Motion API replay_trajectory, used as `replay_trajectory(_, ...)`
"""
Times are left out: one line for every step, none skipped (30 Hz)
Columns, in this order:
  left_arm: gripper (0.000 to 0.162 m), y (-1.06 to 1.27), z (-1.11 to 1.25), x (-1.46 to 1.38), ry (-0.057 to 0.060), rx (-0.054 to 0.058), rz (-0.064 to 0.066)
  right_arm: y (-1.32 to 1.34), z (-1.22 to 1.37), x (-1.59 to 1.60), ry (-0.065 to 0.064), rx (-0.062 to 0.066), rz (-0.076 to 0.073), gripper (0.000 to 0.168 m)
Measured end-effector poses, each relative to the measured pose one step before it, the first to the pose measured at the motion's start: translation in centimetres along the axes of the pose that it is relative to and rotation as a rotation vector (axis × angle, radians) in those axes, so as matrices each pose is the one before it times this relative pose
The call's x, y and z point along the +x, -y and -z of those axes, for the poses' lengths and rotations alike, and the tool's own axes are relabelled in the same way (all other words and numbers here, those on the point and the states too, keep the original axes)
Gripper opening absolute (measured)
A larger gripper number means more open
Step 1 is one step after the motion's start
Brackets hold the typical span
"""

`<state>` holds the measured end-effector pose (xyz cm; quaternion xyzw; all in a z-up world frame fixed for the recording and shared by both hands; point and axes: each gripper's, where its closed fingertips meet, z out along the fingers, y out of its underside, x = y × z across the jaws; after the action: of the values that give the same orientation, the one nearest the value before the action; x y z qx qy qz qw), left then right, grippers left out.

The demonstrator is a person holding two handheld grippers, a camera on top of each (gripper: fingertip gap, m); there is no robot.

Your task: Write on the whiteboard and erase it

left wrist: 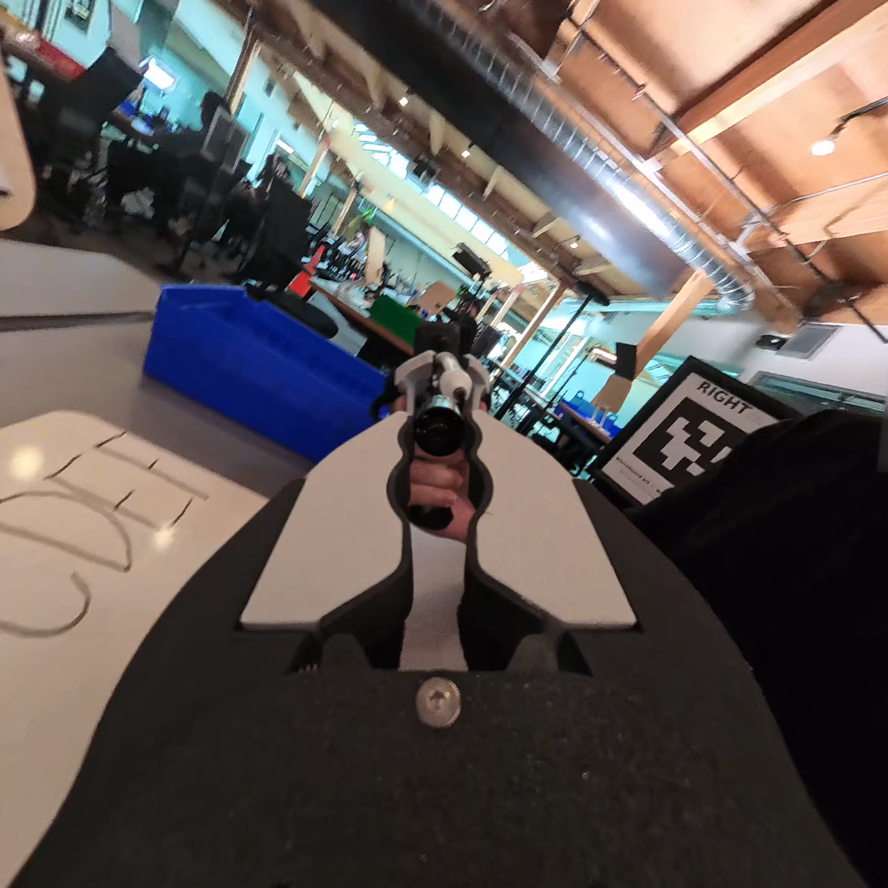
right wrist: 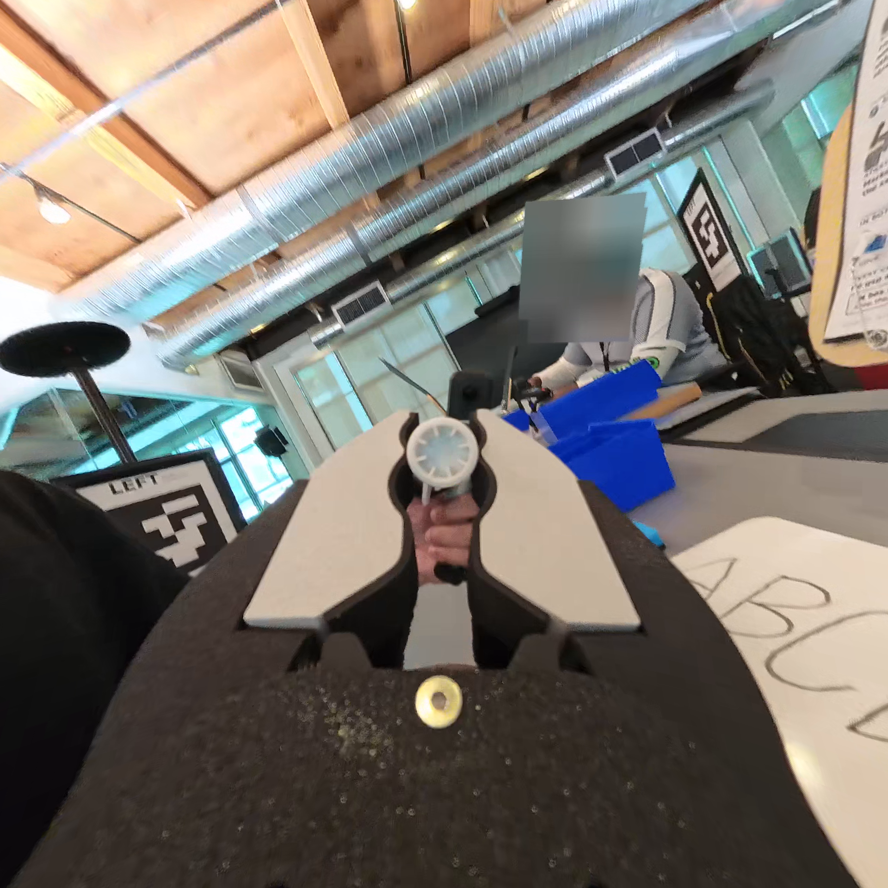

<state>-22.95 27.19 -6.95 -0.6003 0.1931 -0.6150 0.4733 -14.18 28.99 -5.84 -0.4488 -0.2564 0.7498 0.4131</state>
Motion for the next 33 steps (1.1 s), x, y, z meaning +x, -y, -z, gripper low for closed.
replay_trajectory(0.019, 0.086, -0.501, 0.431, -0.0266, 0.0157, -0.0098, 0.329, -0.112, 0.039, 0.0079, 0.0211, -0.0086, 0.02)
replay_trajectory(0.019, 0.052, -0.37, 0.218, -0.0091, 0.017, -0.0118, 0.151, -0.051, -0.037, 0.0066, 0.0101, -0.0063, 0.02)
replay_trajectory(0.019, -0.085, -0.276, 0.276, -0.0152, 0.0089, -0.0071, 0.142, 0.019, -0.192, 0.0112, 0.0102, -0.0073, 0.02)
replay_trajectory(0.019, -0.255, -0.238, 0.128, -0.007, -0.0041, -0.0037, 0.083, 0.057, -0.135, 0.004, 0.0076, -0.0061, 0.02)
replay_trajectory(0.019, -0.196, -0.185, 0.124, -0.0065, 0.0006, -0.0019, -0.122, 0.06, 0.016, -0.0091, -0.0085, 0.0031, 0.02)
replay_trajectory(0.019, -0.266, -0.163, 0.279, -0.0183, -0.0092, 0.0036, -0.201, 0.06, 0.004, -0.0092, -0.0149, 0.0112, 0.02)
replay_trajectory(0.019, -0.106, -0.085, -0.017, 0.0081, -0.0049, -0.0049, -0.16, 0.043, -0.059, -0.0034, -0.0115, 0.0061, 0.02)
replay_trajectory(0.019, 0.09, -0.004, 0.031, 0.0069, 0.007, -0.0088, -0.094, 0.054, -0.021, -0.0054, -0.0073, 0.0022, 0.02)
replay_trajectory(0.019, 0.066, -0.032, 0.287, -0.0172, 0.0013, 0.0027, -0.022, 0.053, -0.027, -0.0051, -0.0016, 0.0051, 0.02)
replay_trajectory(0.019, -0.044, -0.089, -0.059, 0.0054, -0.007, 0.0035, 0.023, 0.041, -0.121, 0.0031, 0.0029, 0.0007, 0.02)
replay_trajectory(0.019, -0.182, -0.125, -0.137, 0.0136, -0.0135, -0.0073, -0.034, -0.013, -0.092, 0.0049, -0.0011, -0.0056, 0.02)
replay_trajectory(0.019, -0.162, -0.141, 0.103, -0.0006, -0.0103, -0.0092, -0.164, -0.054, -0.003, -0.0012, -0.0079, -0.0017, 0.02)
replay_trajectory(0.019, -0.047, -0.118, 0.13, -0.0044, -0.0014, -0.0019, -0.115, -0.045, 0.018, -0.0043, -0.0032, 0.0046, 0.02)
replay_trajectory(0.019, -0.005, -0.1, 0.025, 0.0015, -0.0003, 0.0017, -0.06, -0.029, -0.066, 0.0024, 0.0002, -0.0005, 0.02)
replay_trajectory(0.019, 0.029, -0.08, -0.034, 0.0042, 0.0035, -0.0001, -0.079, -0.038, -0.081, 0.0059, -0.0012, -0.0079, 0.02)
replay_trajectory(0.019, -0.131, -0.105, 0.071, -0.0049, -0.0072, -0.0002, -0.093, -0.026, 0.031, -0.0033, -0.002, -0.001, 0.02)
replay_trajectory(0.019, -0.157, -0.11, 0.019, -0.0014, -0.0057, -0.0008, -0.058, -0.036, -0.016, -0.0016, 0.0011, 0.0016, 0.02)
replay_trajectory(0.019, -0.183, -0.175, 0.061, -0.0057, -0.004, 0.0035, -0.059, -0.07, -0.126, 0.0067, 0.001, -0.0038, 0.02)
replay_trajectory(0.019, -0.348, -0.265, -0.015, -0.0014, -0.0131, 0.0024, -0.182, -0.133, -0.061, 0.0023, -0.0057, -0.0015, 0.02)
replay_trajectory(0.019, -0.052, -0.161, -0.099, 0.0075, 0.0081, -0.0031, -0.056, -0.066, 0.006, -0.0044, 0.0064, 0.0035, 0.02)
replay_trajectory(0.019, 0.077, -0.047, -0.042, 0.0, 0.0128, 0.0041, -0.048, 0.03, 0.044, -0.0013, 0.0037, -0.0029, 0.02)
replay_trajectory(0.019, 0.036, -0.011, -0.135, 0.0043, 0.0057, 0.006, -0.126, 0.076, 0.126, -0.0033, -0.0057, -0.0045, 0.02)
replay_trajectory(0.019, -0.143, 0.016, -0.219, 0.0121, -0.0058, -0.0002, -0.142, 0.105, 0.148, -0.0072, -0.01, 0.0, 0.02)
replay_trajectory(0.019, -0.278, 0.033, -0.039, -0.0007, -0.0177, -0.001, -0.153, 0.094, 0.06, -0.0025, -0.0136, 0.0011, 0.02)
replay_trajectory(0.019, -0.223, 0.037, -0.034, -0.0006, -0.0113, 0.0011, -0.143, 0.071, 0.012, -0.0013, -0.0147, 0.0017, 0.02)
replay_trajectory(0.019, -0.231, 0.025, -0.148, 0.009, -0.0121, -0.0016, -0.108, 0.067, 0.066, -0.0054, -0.0121, 0.0004, 0.02)
replay_trajectory(0.019, -0.175, -0.025, -0.02, 0.0004, -0.0079, -0.0037, -0.047, 0.058, 0.034, -0.0021, -0.0048, -0.0025, 0.02)
replay_trajectory(0.019, 0.101, -0.038, -0.073, 0.0015, 0.0133, 0.0005, -0.022, 0.026, 0.046, -0.002, 0.004, -0.0002, 0.02)
replay_trajectory(0.019, 0.354, -0.032, -0.144, 0.0027, 0.0307, 0.0084, -0.02, -0.005, 0.09, -0.0053, 0.0104, 0.0026, 0.02)
replay_trajectory(0.019, 0.16, -0.049, -0.159, 0.0034, 0.0176, 0.0077, -0.011, 0.005, 0.127, -0.0058, 0.0117, -0.0006, 0.02)
replay_trajectory(0.018, -0.054, -0.018, -0.206, 0.0083, 0.0003, 0.0014, -0.025, 0.057, 0.157, -0.007, 0.0091, -0.0019, 0.02)
replay_trajectory(0.019, 0.024, 0.059, -0.306, 0.0192, 0.0024, -0.0035, -0.142, 0.027, 0.186, -0.0102, 0.0021, 0.0038, 0.02)
replay_trajectory(0.018, 0.004, 0.084, -0.191, 0.0135, 0.004, -0.006, -0.199, 0.005, 0.142, -0.0086, -0.0016, 0.005, 0.02)
